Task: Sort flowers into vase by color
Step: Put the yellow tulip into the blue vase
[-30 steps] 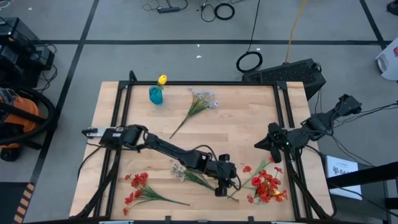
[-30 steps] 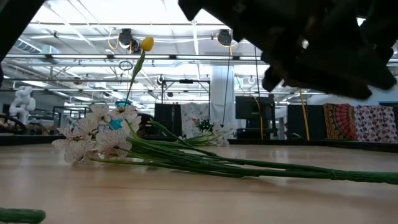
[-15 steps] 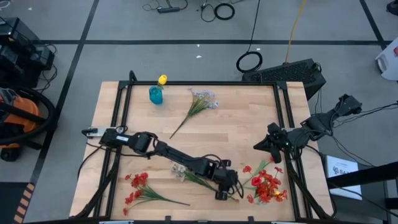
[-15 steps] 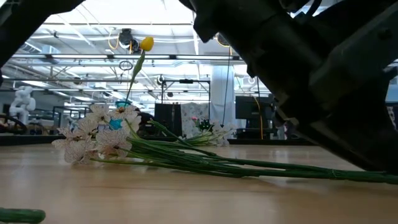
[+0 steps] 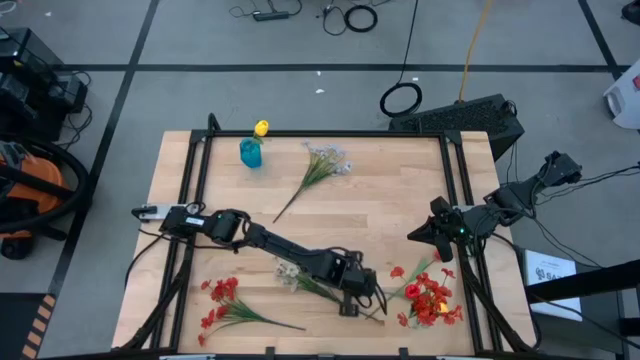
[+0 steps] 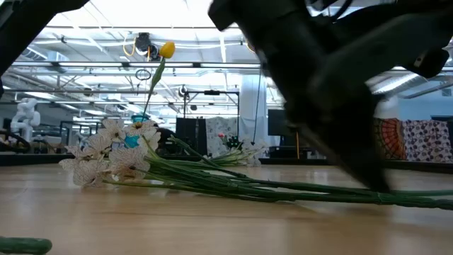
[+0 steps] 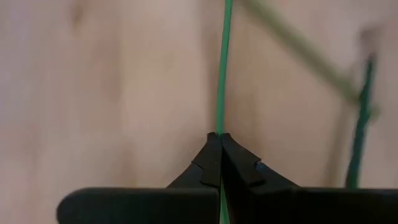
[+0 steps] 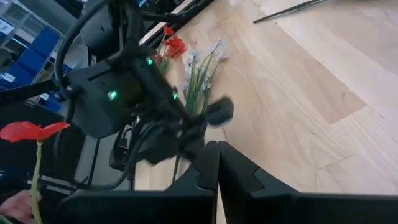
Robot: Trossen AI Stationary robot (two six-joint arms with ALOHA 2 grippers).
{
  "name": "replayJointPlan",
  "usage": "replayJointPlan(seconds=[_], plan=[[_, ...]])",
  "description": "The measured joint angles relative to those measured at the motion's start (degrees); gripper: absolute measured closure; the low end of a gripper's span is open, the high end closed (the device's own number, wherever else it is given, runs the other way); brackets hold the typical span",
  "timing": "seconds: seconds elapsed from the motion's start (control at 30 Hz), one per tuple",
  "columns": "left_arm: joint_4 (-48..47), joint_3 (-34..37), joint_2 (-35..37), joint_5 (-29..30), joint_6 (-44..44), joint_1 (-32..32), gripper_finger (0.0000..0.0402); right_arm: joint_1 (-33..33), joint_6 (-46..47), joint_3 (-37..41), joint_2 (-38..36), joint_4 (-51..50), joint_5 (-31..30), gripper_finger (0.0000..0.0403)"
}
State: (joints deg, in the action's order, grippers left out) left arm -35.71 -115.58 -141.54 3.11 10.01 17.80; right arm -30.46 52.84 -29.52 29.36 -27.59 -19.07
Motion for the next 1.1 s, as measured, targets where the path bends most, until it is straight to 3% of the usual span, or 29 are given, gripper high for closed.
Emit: replayJointPlan(seconds=[0.33,0.6,0.73,0.93,1.1], plan=[[-21.1,4.6,8.2,5.5,2.9,-3.7,0.0400,0.0,2.2,0.0,0.0,0.0,0.0,0.0403],[-21.4,15.3,13.9,4.6,14.1,-3.4,0.0400,0.0,1.8,0.0,0.0,-0.1,-0.1,0.0403],[-20.2,15.6,13.8,4.4,19.7,-2.4,0.0388,0.0,1.5,0.0,0.0,-0.2,-0.3,0.0403],[-15.1,14.7,13.9,1.2,19.6,-2.6,0.0364,0.0,1.5,0.0,0.1,-0.4,-0.3,0.0403],[-12.6,13.2,13.9,-0.9,19.7,-3.2,0.0320,0.0,1.5,0.0,0.1,-0.5,-0.5,0.0403]])
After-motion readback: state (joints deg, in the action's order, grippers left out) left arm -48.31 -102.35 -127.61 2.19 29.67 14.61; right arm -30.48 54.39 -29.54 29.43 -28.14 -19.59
